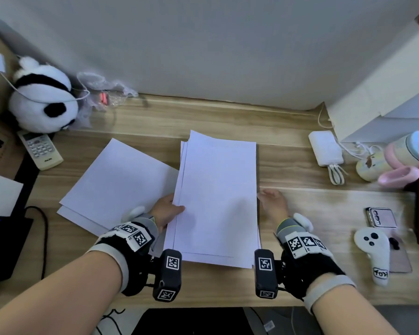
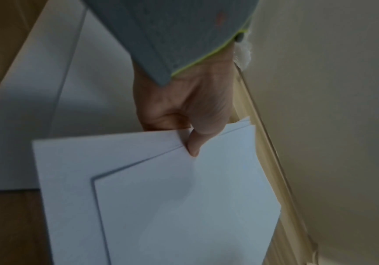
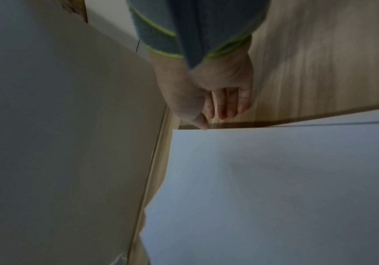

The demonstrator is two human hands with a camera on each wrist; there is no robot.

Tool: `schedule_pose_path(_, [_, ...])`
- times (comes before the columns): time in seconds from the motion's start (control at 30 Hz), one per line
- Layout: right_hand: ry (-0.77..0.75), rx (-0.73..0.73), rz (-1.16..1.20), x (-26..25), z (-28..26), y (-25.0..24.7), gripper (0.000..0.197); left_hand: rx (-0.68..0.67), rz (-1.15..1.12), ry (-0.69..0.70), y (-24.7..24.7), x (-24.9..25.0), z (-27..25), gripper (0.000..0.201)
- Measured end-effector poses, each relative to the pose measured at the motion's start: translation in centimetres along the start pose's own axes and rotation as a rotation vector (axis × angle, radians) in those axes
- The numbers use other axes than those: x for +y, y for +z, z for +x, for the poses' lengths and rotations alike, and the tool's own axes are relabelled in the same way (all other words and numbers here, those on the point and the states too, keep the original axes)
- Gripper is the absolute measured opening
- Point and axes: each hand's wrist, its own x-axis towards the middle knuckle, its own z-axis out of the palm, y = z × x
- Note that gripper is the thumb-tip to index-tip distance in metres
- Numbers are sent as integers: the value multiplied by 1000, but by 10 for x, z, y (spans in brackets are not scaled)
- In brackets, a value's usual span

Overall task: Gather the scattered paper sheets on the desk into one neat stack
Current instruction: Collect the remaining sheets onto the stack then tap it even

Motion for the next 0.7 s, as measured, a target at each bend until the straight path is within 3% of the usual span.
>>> schedule_pose_path(0.17, [46,-215,34,16,-10,-10,40,-67,-85,26,-3,5,-1,42])
schedule_pose_path(0.27, [111,-342,193,21,-12,-11,42,-111,-135,30,-1,10,-4,42])
schedule_pose_path(0.37, [101,-309,219,22,-11,-9,43,-83,-118,21,-1,14,-9,36])
schedule_pose_path(0.43, [78,-211,156,22,-10,-8,46,18,-134,17,-4,14,-10,27])
schedule_pose_path(0.5, [59,-159,111,20,-12,-9,46,202,-171,14,-15,11,-6,21])
schedule_pose_path(0.63, [34,-150,99,16,-19,-10,46,519,-202,-99,-44,10,-10,37])
schedule_pose_path(0.7, [13,-164,124,12,-26,-8,44,644,40,-98,-61,-1,-18,40])
